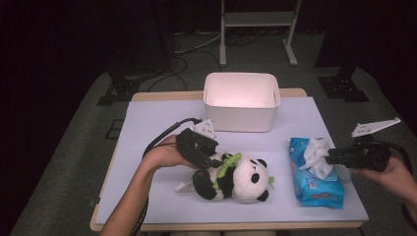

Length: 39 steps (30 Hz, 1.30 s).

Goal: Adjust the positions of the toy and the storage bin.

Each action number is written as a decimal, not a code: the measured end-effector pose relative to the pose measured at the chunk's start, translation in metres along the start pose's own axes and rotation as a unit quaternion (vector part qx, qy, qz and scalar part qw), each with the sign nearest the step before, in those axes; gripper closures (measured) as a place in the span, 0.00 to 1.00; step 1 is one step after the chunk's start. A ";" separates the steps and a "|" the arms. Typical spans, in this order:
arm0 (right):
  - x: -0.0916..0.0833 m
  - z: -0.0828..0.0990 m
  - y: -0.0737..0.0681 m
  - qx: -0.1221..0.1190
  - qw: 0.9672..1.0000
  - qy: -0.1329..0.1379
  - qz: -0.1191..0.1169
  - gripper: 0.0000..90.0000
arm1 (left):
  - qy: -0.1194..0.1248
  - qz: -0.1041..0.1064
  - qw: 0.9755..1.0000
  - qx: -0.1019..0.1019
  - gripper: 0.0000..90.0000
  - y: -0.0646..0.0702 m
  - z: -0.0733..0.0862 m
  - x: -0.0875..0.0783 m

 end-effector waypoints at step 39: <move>0.021 -0.074 -0.050 -0.090 0.995 0.017 -0.051 0.64 | 0.020 -0.030 0.998 -0.047 0.31 -0.014 0.039 -0.027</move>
Point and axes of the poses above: each handheld gripper's, and its own axes: x roughly forward along the jaws, z roughly out of its underside, y roughly to its right, the point moved 8 cm from there along x, roughly forward along the jaws, and after that the axes turned 10 degrees about -y, right-handed, at the moved point
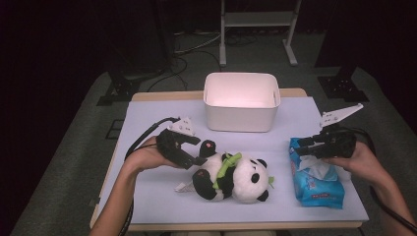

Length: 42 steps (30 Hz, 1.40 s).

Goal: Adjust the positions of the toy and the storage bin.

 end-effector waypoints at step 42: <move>0.040 -0.074 -0.010 -0.064 0.997 -0.005 -0.043 0.38 | 0.011 -0.063 0.995 -0.082 0.12 -0.020 0.089 -0.011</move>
Point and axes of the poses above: each handheld gripper's, and its own axes: x roughly forward along the jaws, z roughly out of its underside, y roughly to its right, the point moved 8 cm from there along x, roughly forward along the jaws, and after that the axes turned 10 degrees about -y, right-handed, at the moved point
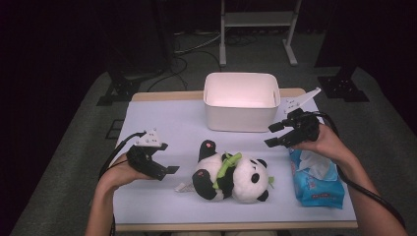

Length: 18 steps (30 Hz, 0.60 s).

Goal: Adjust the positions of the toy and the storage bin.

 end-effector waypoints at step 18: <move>0.012 -0.022 0.005 -0.013 1.000 -0.012 -0.009 0.37 | -0.004 -0.018 1.000 -0.018 0.12 -0.005 0.021 0.002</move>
Point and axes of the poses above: each handheld gripper's, and its own axes: x roughly forward along the jaws, z roughly out of its underside, y roughly to its right, the point moved 8 cm from there along x, roughly forward along the jaws, and after that the axes turned 10 degrees about -y, right-handed, at the moved point
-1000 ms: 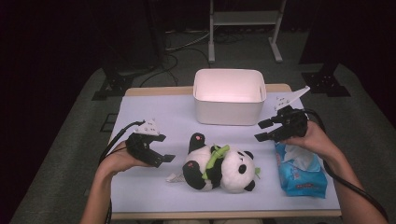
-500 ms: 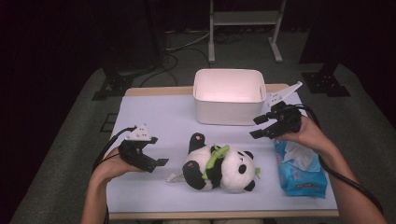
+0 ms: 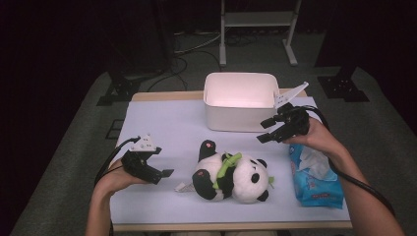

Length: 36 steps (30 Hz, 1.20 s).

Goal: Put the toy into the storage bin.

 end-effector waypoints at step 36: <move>0.016 -0.057 0.030 -0.059 0.998 -0.024 0.005 0.47 | 0.001 0.000 1.000 -0.025 0.12 -0.002 0.018 -0.003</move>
Point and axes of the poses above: each handheld gripper's, and its own axes: x roughly forward along the jaws, z roughly out of its underside, y roughly to its right, the point moved 8 cm from there along x, roughly forward along the jaws, and after that the axes turned 10 degrees about -y, right-handed, at the moved point
